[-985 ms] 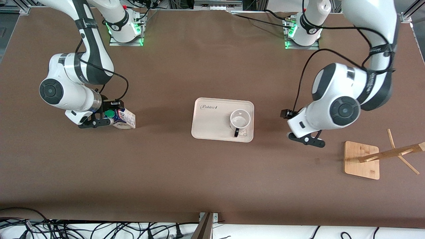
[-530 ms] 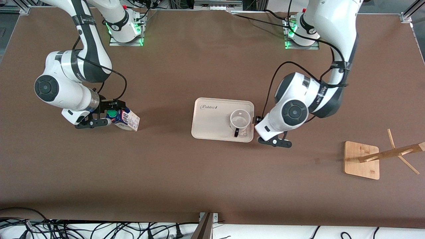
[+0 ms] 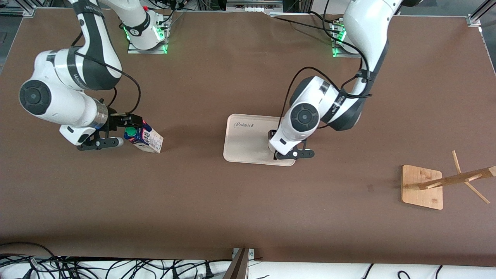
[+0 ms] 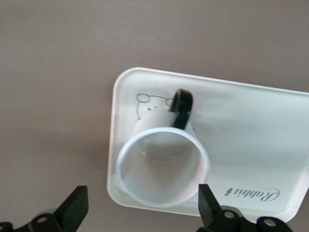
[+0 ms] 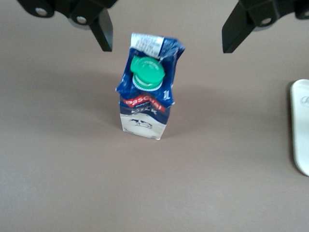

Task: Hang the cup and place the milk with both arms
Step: 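Set down the carton while the left gripper grasps the mug rim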

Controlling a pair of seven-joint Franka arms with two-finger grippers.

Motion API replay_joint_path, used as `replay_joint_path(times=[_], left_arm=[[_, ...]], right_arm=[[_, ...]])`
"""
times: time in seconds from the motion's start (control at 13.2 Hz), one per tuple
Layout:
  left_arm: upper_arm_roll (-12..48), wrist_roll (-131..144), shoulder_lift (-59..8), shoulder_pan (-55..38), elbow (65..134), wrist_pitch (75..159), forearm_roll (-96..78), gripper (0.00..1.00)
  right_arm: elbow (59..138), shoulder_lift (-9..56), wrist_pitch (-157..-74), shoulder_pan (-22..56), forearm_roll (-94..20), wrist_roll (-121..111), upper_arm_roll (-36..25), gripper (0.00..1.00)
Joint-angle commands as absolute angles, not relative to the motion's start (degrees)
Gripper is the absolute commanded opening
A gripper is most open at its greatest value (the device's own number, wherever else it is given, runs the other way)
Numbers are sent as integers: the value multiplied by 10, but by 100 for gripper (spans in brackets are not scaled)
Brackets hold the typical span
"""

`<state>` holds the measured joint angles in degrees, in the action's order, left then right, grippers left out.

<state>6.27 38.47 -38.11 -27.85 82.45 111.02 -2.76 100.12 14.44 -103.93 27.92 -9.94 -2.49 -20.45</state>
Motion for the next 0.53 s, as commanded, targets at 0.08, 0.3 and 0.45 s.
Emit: replay_joint_path(times=[0.08, 0.3, 0.45], left_arm=[[62, 446, -408, -312, 821, 1156, -34, 100], [86, 440, -419, -316, 822, 1165, -24, 100], [98, 402, -419, -315, 830, 1165, -16, 100]], right_arm=[[983, 71, -997, 282, -91, -22, -208, 100], [983, 11, -955, 282, -39, -21, -207, 100], [983, 3, -952, 282, -18, -25, -207, 100]])
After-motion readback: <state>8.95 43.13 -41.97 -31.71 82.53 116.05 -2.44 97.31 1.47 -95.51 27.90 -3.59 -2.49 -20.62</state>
